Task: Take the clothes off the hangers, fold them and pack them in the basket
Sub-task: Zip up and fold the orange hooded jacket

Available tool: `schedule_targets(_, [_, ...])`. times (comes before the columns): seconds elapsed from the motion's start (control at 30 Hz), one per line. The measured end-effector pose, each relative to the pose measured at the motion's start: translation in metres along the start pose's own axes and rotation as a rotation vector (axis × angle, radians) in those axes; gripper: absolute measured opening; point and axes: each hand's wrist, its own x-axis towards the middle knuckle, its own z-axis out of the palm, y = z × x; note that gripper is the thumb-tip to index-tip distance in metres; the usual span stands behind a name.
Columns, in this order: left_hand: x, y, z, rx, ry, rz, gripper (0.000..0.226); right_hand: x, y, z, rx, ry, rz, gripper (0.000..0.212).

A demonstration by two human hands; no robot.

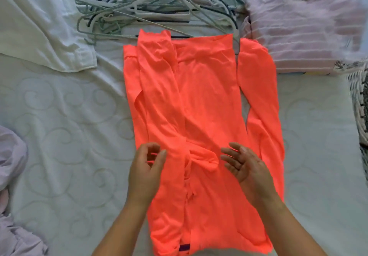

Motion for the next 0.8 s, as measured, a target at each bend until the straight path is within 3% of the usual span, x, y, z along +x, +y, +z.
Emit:
schedule_targets(0.07, [0.047, 0.043, 0.035, 0.032, -0.096, 0.162, 0.010, -0.008, -0.007, -0.034, -0.093, 0.166, -0.128, 0.041])
schedule_targets(0.13, [0.091, 0.079, 0.076, 0.181, -0.208, 0.314, 0.018, -0.018, -0.008, -0.071, -0.326, 0.414, -0.246, 0.020])
schedule_targets(0.23, [0.137, 0.124, 0.136, 0.351, -0.345, 0.421, 0.038, -0.033, 0.011, -0.115, -0.421, 0.658, -0.186, 0.026])
schedule_targets(0.3, [0.157, 0.143, 0.167, 0.445, -0.379, 0.432, 0.046, -0.041, 0.025, -0.122, -0.352, 0.655, -0.072, 0.032])
schedule_targets(0.4, [0.181, 0.152, 0.193, 0.595, -0.391, 0.395, 0.044, -0.043, 0.036, -0.113, -0.290, 0.510, -0.016, 0.037])
schedule_targets(0.5, [0.194, 0.153, 0.198, 0.688, -0.293, 0.369, 0.036, -0.041, 0.041, -0.110, -0.331, 0.401, 0.025, 0.081])
schedule_targets(0.53, [0.196, 0.154, 0.198, 0.681, -0.237, 0.366, 0.033, -0.041, 0.041, -0.112, -0.293, 0.393, 0.034, 0.086])
schedule_targets(0.57, [0.198, 0.154, 0.197, 0.666, -0.188, 0.363, 0.033, -0.042, 0.039, -0.111, -0.228, 0.394, 0.055, 0.083])
schedule_targets(0.67, [0.201, 0.153, 0.193, 0.643, -0.143, 0.342, 0.047, -0.049, 0.031, -0.109, 0.042, 0.365, 0.093, 0.040])
schedule_targets(0.7, [0.202, 0.153, 0.193, 0.648, -0.142, 0.338, 0.053, -0.051, 0.030, -0.109, 0.091, 0.355, 0.105, 0.036])
schedule_targets(0.8, [0.207, 0.152, 0.197, 0.682, -0.116, 0.302, 0.057, -0.057, 0.037, -0.114, 0.126, 0.358, 0.067, 0.078])
